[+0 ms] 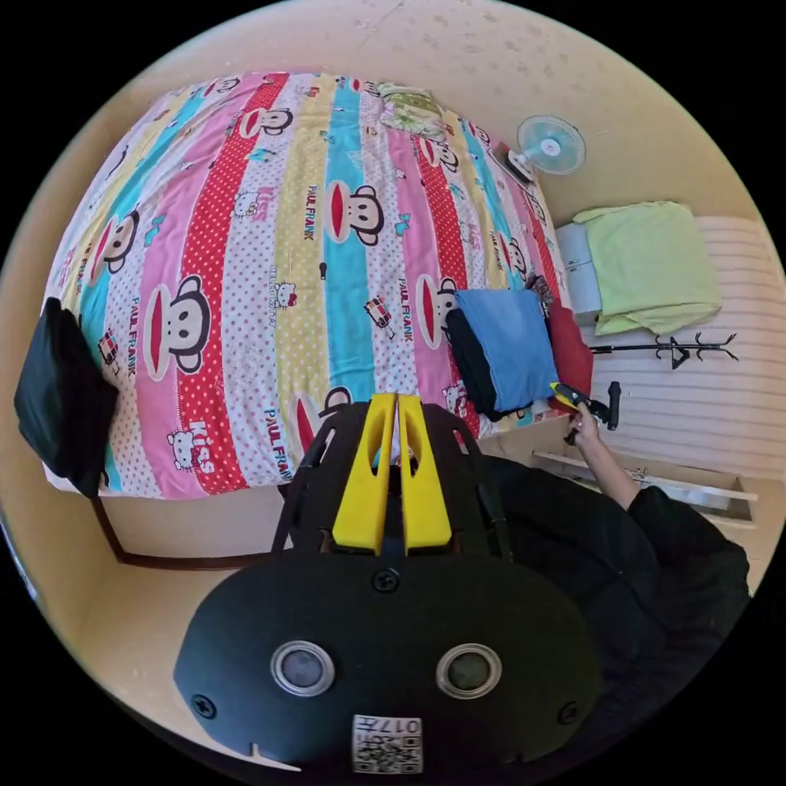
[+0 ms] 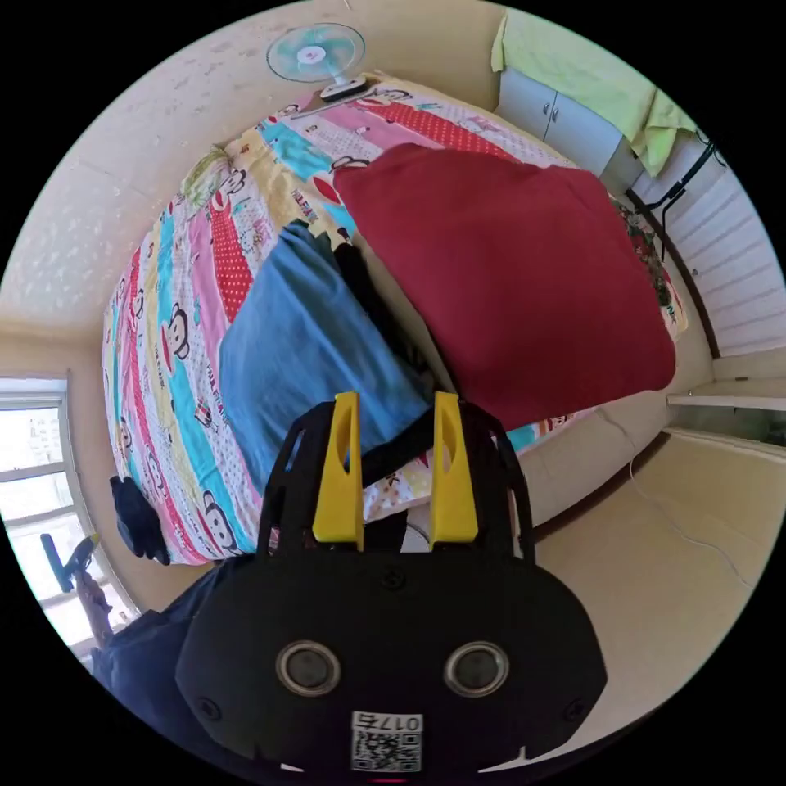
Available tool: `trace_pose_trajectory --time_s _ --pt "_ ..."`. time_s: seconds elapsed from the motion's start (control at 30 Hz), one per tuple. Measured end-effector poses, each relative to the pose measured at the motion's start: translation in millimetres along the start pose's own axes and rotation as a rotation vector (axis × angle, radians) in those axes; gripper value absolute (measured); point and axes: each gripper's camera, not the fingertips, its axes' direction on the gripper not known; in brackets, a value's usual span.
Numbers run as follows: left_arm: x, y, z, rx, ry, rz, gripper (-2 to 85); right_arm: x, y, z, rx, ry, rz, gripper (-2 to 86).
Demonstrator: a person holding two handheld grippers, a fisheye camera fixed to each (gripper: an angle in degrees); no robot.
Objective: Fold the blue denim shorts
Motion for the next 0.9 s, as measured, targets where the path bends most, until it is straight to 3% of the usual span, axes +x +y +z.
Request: trace_pose_trajectory --time_s 0.1,0.17,0.23,0.3,0.37,0.43,0.47,0.5,0.57,0.63,0.67,0.73,0.83,0.9 --pt "11 36 17 0.049 0.067 -0.035 -0.5 10 -2 9 -0.111 -0.177 -0.008 6.4" --pt "5 66 31 0.1 0.267 -0.066 -0.5 10 1 -17 -0.058 -0.266 -0.058 4.7" --pt "5 88 43 0.145 0.381 -0.053 -0.2 3 6 -77 0.108 -0.582 -0.19 3.1" --pt "13 104 55 0.17 0.393 -0.041 0.9 -12 6 -131 0.231 -0.813 -0.29 2.0" --pt "39 113 71 0.179 0.351 0.038 4.6 -43 6 -189 0.317 -0.959 -0.481 1.3" --pt "69 111 83 0.176 0.315 0.127 7.4 -79 17 -268 0.496 -1.282 -0.768 1.0" --pt "91 108 92 0.175 0.293 0.192 9.2 -87 18 -285 0.524 -1.333 -0.812 1.0" --pt "102 106 96 0.173 0.282 0.222 10.1 -105 19 -313 0.54 -1.335 -0.859 1.1" --pt "141 95 119 0.16 0.252 0.305 11.2 -133 16 -336 0.516 -1.148 -0.865 1.5" --pt "161 90 137 0.163 0.275 0.335 11.3 -164 2 -322 0.361 -0.765 -0.727 2.9" --pt "172 89 148 0.167 0.313 0.357 11.1 -168 -2 -311 0.307 -0.668 -0.686 3.3" --pt "184 94 166 0.173 0.357 0.382 10.7 -168 -8 -243 0.103 -0.305 -0.541 7.6" --pt "191 115 197 0.165 0.31 0.371 10.5 -125 13 -139 -0.093 -0.08 -0.36 10.7" --pt "187 132 217 0.142 0.236 0.336 10.5 -89 37 -84 -0.218 -0.119 -0.246 11.3"
